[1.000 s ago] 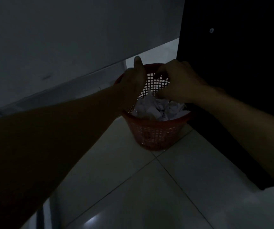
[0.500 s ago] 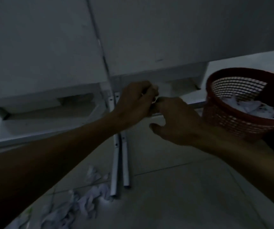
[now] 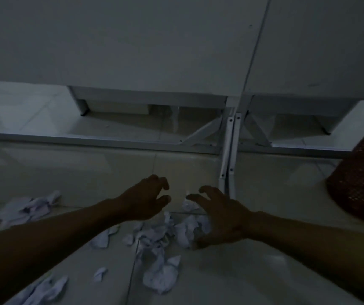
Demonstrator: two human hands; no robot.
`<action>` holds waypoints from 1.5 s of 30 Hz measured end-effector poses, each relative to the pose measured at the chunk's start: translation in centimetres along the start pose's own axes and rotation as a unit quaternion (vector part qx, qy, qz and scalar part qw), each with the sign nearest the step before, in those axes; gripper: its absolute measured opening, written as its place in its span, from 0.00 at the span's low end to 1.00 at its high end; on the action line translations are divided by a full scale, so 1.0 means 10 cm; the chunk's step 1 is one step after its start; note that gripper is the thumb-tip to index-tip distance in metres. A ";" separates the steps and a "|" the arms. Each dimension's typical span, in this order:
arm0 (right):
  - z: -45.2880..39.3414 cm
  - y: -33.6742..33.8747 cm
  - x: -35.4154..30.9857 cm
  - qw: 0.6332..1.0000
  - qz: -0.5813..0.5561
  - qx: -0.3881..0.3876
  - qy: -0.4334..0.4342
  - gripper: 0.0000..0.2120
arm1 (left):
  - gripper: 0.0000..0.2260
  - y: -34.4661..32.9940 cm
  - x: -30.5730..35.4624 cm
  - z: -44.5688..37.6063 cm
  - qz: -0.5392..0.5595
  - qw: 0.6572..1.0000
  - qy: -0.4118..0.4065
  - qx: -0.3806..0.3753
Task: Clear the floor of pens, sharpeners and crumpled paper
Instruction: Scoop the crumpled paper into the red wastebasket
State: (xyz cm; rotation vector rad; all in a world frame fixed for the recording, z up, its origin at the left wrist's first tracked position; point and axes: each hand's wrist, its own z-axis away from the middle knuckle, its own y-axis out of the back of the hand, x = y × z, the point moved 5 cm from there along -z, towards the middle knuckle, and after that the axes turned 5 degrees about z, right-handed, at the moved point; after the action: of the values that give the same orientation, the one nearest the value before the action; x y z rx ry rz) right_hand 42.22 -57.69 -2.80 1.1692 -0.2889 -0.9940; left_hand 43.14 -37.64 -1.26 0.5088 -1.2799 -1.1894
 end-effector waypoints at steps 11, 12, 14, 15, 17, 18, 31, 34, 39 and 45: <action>-0.65 -0.71 -0.10 0.992 -0.060 0.065 -0.086 0.57 | 0.36 -0.61 -1.52 0.89 0.121 0.954 0.245 0.121; -0.63 -0.77 -0.15 0.992 -0.071 0.062 -0.079 0.57 | 0.36 -0.64 -1.47 0.90 0.140 0.955 0.230 0.122; -0.56 -0.89 -0.28 0.991 -0.095 0.067 -0.069 0.57 | 0.33 -0.75 -1.37 0.90 0.187 0.952 0.203 0.130; -0.52 -0.95 -0.34 0.990 -0.101 0.076 -0.064 0.57 | 0.34 -0.79 -1.33 0.88 0.207 0.949 0.197 0.135; -0.46 -1.04 -0.45 0.988 -0.106 0.097 -0.053 0.59 | 0.40 -0.90 -1.26 0.83 0.218 0.949 0.185 0.135; -0.43 -1.08 -0.51 0.987 -0.108 0.106 -0.044 0.61 | 0.42 -0.96 -1.22 0.81 0.218 0.951 0.175 0.132; -0.56 -1.32 -0.88 0.957 -0.085 0.273 -0.058 0.59 | 0.25 -1.36 -0.59 0.73 0.208 0.969 0.035 0.131; -0.62 -1.33 -0.93 0.945 -0.078 0.315 -0.048 0.49 | 0.16 -1.35 -0.44 0.74 0.270 0.957 0.023 0.101; -0.69 -1.32 -1.04 0.921 -0.116 0.368 -0.049 0.32 | 0.20 -1.24 -0.40 0.75 0.405 0.900 0.071 0.143; -0.65 -1.32 -1.09 0.923 -0.112 0.366 -0.041 0.27 | 0.30 -1.34 -0.51 0.77 0.268 0.939 0.134 0.167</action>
State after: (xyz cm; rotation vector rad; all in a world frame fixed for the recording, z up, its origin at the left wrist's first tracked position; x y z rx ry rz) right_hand 33.79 -45.72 -13.78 1.8724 -0.6404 -1.1765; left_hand 31.70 -35.79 -12.73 0.5029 -1.2751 -0.4327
